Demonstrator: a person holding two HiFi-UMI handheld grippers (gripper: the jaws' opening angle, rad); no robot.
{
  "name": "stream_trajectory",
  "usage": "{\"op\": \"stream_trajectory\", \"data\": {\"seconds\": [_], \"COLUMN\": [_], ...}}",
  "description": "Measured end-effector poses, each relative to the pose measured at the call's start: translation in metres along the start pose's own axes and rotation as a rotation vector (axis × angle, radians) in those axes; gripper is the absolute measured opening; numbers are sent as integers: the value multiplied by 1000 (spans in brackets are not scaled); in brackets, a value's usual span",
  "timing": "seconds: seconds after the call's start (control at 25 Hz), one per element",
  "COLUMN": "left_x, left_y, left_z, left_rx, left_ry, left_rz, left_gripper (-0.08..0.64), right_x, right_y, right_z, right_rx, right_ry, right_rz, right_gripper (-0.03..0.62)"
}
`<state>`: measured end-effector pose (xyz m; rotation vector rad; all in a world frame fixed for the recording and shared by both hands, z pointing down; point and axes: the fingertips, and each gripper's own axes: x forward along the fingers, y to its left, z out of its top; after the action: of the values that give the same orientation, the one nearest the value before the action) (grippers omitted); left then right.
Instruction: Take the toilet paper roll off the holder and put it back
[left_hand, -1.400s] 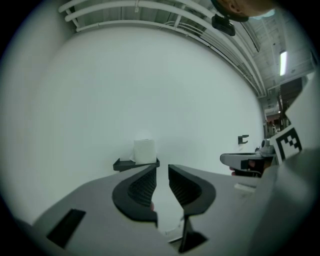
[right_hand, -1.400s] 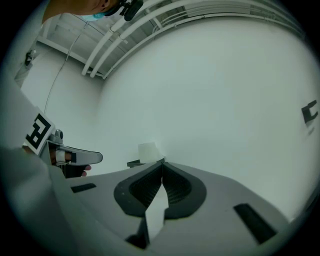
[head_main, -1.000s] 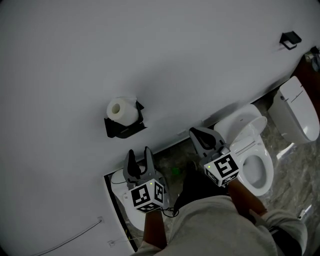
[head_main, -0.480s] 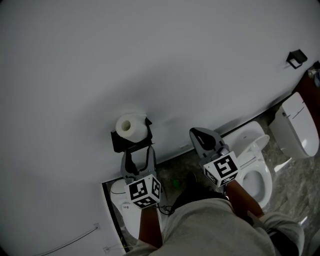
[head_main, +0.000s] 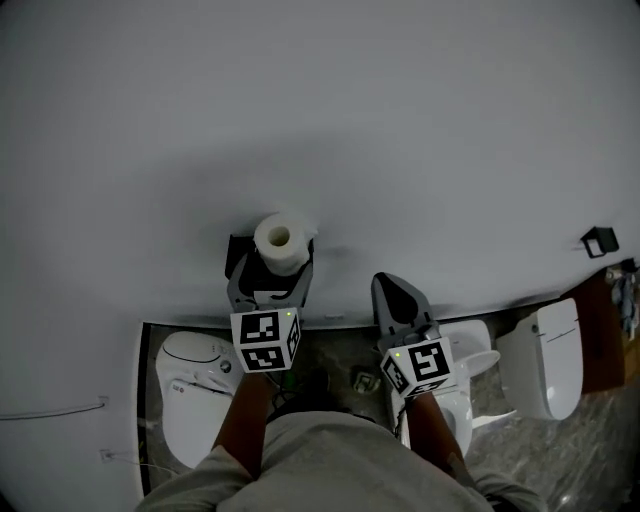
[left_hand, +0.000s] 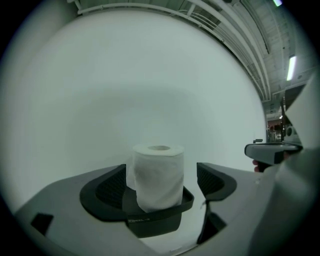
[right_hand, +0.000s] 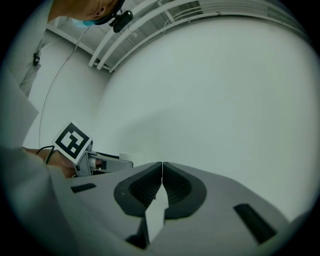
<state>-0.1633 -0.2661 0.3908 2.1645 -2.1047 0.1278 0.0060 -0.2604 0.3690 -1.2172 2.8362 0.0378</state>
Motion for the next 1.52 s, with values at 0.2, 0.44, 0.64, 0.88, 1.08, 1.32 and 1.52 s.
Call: {"op": "stream_trajectory", "data": {"seconds": [0.2,0.44,0.64,0.88,1.08,1.32,1.52], "left_x": [15,26,35,42,45,44,34], "left_y": [8,15,9,14,13,9,-1], "left_z": [-3,-6,-14,-15,-20,-20,-2], "left_rx": [-1,85,94,114,166,174,192], "left_ry": [13,41,64,67,91,98,53], "left_rz": [-25,21,17,61,58,26,24], "left_gripper": [456,458,458,456,419,410,407], "right_x": [2,1,4,-5,-18,-34,-46], "right_y": [-5,-13,-15,-16,-27,-39,-46], "right_z": [-1,-6,-6,-14,-19,-17,-17], "right_rx": [12,7,14,20,14,20,25], "right_ry": [20,22,24,59,45,46,44], "right_rz": [-44,-69,-79,-96,-120,-143,-148], "right_gripper": [5,5,5,5,5,5,5]}}
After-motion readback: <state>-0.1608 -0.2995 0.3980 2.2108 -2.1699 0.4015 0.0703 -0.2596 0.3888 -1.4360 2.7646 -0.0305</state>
